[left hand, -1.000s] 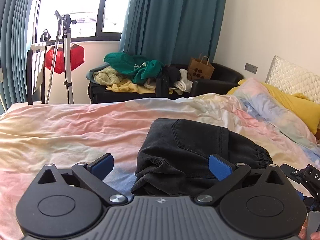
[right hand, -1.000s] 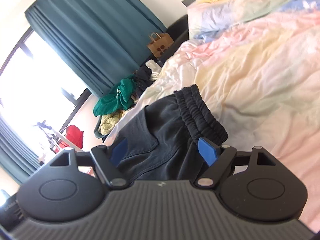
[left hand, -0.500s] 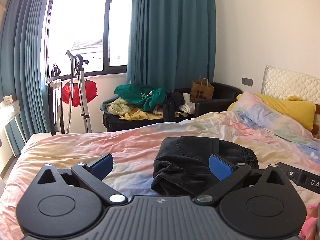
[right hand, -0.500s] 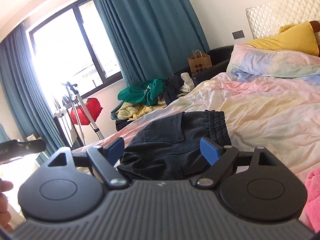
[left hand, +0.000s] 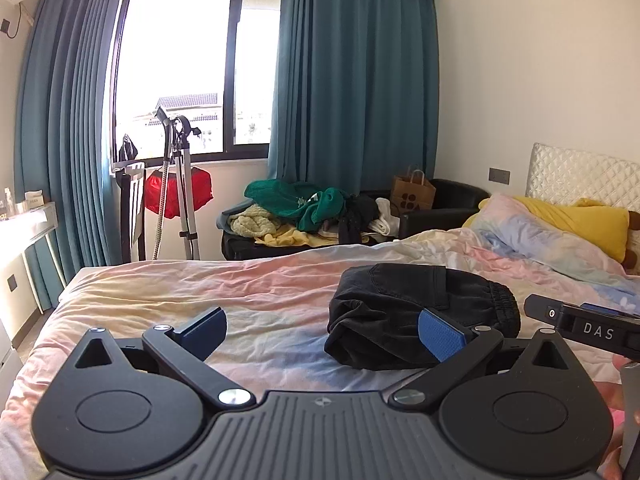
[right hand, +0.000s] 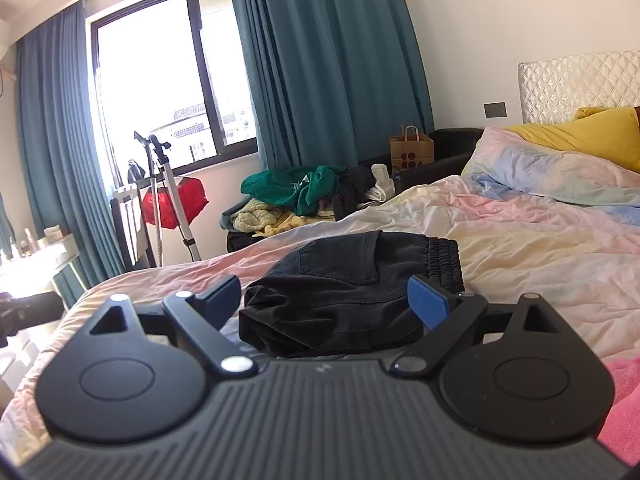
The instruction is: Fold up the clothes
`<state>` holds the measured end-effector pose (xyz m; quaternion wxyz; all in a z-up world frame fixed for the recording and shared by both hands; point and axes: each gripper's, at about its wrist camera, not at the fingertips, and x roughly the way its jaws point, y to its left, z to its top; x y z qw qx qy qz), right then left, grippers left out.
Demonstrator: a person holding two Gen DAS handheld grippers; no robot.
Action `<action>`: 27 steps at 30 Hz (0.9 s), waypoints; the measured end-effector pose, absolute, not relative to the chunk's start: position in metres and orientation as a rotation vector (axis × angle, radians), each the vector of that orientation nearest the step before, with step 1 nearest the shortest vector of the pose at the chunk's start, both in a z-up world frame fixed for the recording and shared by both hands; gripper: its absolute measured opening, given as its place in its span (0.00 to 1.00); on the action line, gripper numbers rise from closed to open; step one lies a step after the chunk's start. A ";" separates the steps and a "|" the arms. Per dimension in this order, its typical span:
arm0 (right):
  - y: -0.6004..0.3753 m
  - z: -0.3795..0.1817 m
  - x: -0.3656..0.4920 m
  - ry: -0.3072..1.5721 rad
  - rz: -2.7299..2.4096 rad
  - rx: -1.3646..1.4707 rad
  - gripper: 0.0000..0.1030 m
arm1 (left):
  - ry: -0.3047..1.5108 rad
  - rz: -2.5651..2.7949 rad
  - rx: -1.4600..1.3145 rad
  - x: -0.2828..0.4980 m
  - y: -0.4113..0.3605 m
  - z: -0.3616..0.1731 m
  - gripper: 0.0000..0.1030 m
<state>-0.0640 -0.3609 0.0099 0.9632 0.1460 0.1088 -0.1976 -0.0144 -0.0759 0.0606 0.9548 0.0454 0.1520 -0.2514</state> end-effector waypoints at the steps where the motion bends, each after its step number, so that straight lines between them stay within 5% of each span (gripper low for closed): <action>1: -0.359 0.006 -0.063 0.220 -0.404 0.292 0.89 | 0.304 -0.505 0.086 -0.015 -0.072 0.058 1.00; 27: -0.345 -0.026 -0.043 0.288 -0.414 0.224 0.89 | 0.354 -0.461 0.084 0.006 -0.060 0.032 1.00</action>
